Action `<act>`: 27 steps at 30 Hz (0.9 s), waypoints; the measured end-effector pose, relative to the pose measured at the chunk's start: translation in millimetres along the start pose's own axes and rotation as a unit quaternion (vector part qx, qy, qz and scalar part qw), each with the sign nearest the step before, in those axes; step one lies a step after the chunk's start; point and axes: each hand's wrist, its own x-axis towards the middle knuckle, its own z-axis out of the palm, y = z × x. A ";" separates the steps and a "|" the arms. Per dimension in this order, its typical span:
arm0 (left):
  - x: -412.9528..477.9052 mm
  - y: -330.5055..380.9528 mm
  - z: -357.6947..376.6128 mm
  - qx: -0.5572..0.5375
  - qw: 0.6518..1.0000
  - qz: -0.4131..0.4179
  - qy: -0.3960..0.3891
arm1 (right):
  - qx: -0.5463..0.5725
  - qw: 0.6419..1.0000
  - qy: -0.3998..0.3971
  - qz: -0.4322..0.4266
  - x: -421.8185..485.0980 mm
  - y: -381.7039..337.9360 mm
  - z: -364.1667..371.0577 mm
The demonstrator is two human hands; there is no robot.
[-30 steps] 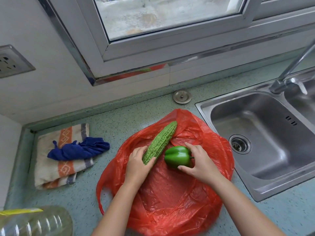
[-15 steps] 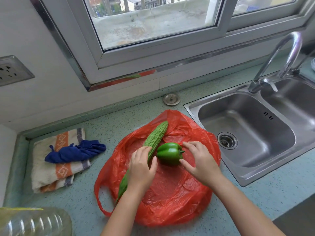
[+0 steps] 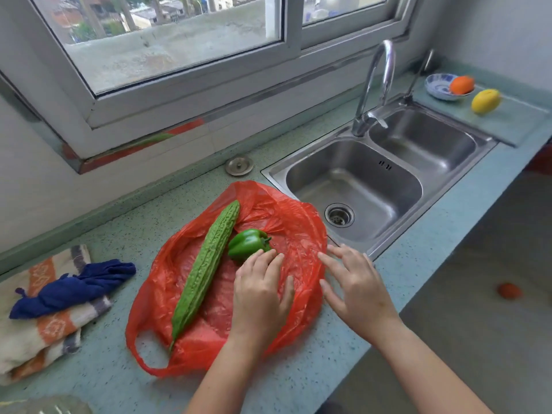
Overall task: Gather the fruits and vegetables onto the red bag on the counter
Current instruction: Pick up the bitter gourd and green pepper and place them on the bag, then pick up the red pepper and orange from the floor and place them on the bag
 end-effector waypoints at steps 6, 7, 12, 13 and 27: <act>-4.2 48.0 29.4 -0.053 0.994 0.088 -0.037 | -0.045 0.994 0.032 0.092 -55.2 30.9 -24.2; -4.5 58.2 33.3 -0.063 0.992 0.105 -0.042 | -0.053 0.992 0.041 0.110 -63.9 36.8 -30.3; -6.9 107.7 51.5 -0.093 0.976 0.178 -0.089 | -0.055 0.970 0.118 0.207 -103.0 63.0 -61.3; -7.4 118.2 54.8 -0.095 0.973 0.187 -0.099 | -0.055 0.965 0.134 0.220 -110.8 68.3 -67.4; -60.2 317.2 115.4 -0.127 0.911 0.348 -0.180 | -0.095 0.899 0.231 0.360 -269.7 164.6 -171.3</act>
